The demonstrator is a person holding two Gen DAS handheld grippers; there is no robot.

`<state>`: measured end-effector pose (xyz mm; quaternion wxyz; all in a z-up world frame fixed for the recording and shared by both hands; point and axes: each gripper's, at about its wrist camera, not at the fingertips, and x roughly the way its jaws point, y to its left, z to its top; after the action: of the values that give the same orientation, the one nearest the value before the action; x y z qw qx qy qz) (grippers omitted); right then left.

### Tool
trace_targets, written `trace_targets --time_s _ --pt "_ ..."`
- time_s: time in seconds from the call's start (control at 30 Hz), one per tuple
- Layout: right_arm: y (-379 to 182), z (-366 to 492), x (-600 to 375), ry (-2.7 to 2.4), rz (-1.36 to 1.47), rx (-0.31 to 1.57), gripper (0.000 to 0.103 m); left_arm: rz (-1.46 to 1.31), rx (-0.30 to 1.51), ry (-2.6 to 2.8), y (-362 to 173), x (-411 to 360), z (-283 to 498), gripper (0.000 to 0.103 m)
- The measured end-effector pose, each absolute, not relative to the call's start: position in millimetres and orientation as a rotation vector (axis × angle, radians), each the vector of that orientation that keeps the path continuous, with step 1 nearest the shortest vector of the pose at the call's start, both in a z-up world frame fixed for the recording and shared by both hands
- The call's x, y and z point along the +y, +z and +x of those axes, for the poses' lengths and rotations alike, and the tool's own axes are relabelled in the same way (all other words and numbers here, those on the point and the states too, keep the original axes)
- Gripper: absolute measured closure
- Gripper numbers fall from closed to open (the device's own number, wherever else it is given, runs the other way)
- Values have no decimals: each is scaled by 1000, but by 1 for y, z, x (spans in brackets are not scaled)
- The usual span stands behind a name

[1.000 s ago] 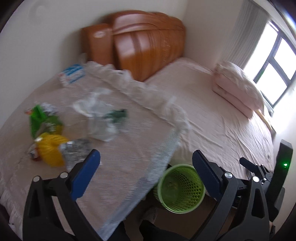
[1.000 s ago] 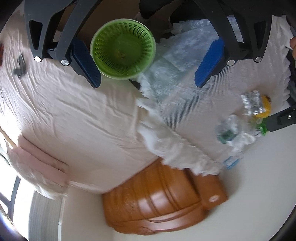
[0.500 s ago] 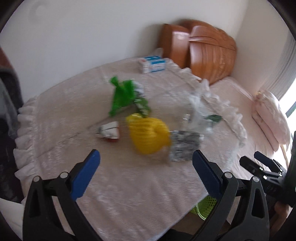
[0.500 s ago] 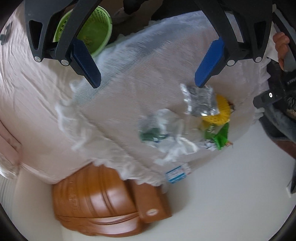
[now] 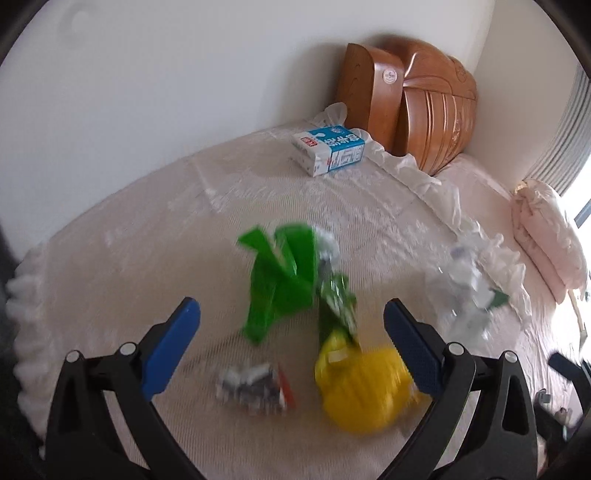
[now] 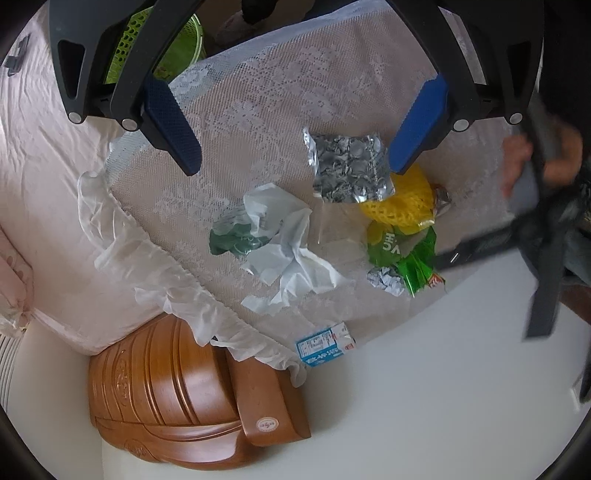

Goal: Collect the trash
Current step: 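Swing both tools back toward the trash on the bed, then grasp the green chip bag with left tool while right tool grasps crumpled tissue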

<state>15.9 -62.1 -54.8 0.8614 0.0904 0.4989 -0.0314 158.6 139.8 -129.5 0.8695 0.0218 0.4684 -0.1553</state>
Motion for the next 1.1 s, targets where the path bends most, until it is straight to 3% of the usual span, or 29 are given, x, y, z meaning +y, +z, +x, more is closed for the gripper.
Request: trace_targets --time_s 0.17,0.23,0.3,0.57,0.8,1.1 --pt "-58 12 -58 -87 199 1062 2 86 1029 -369 -158 129 198 31" --pt "-58 12 -57 -93 208 1063 2 89 1050 -377 -167 129 205 48" --pt "-59 13 -56 -95 211 1064 2 83 1067 -391 -174 132 210 54" --pt "-43 35 -36 -5 192 1027 2 5 1013 -408 -154 155 202 59" --pt "-25 112 3 138 134 1005 2 -88 945 -303 -117 200 179 59" --pt "-105 227 69 154 -19 1185 3 -215 966 -148 -111 259 140 59"
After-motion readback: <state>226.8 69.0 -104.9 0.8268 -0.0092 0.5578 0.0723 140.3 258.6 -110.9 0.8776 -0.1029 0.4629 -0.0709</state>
